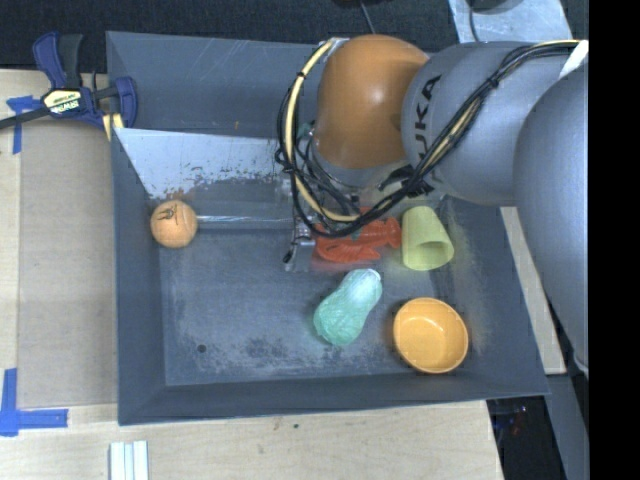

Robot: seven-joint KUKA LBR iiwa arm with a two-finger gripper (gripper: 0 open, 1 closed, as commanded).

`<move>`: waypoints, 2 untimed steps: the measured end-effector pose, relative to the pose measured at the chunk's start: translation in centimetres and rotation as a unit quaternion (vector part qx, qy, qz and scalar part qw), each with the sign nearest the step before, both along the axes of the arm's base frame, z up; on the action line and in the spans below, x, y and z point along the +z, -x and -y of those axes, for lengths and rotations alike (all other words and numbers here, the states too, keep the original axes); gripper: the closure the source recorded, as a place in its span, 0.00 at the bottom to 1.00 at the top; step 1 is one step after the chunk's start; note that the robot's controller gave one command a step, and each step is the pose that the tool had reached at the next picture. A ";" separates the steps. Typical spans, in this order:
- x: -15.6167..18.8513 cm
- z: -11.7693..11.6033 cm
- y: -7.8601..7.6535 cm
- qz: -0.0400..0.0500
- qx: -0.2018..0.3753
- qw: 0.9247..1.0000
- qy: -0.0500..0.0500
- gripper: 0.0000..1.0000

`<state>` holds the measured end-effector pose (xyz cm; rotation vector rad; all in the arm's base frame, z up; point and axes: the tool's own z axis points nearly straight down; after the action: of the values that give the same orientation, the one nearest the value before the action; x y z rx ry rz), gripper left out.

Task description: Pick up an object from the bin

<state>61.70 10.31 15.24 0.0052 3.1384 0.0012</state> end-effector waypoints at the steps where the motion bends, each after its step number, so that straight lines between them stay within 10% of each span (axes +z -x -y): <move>1: 0.0 0.0 0.0 0.000 0.000 1.000 0.000 0.00; 2: -0.2 0.0 0.1 0.000 0.004 1.000 0.000 0.00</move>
Offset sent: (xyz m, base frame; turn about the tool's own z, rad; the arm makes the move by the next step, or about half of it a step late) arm -0.0240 0.0107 -0.0533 -0.1753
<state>61.63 10.33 15.06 -0.0083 3.1382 0.0013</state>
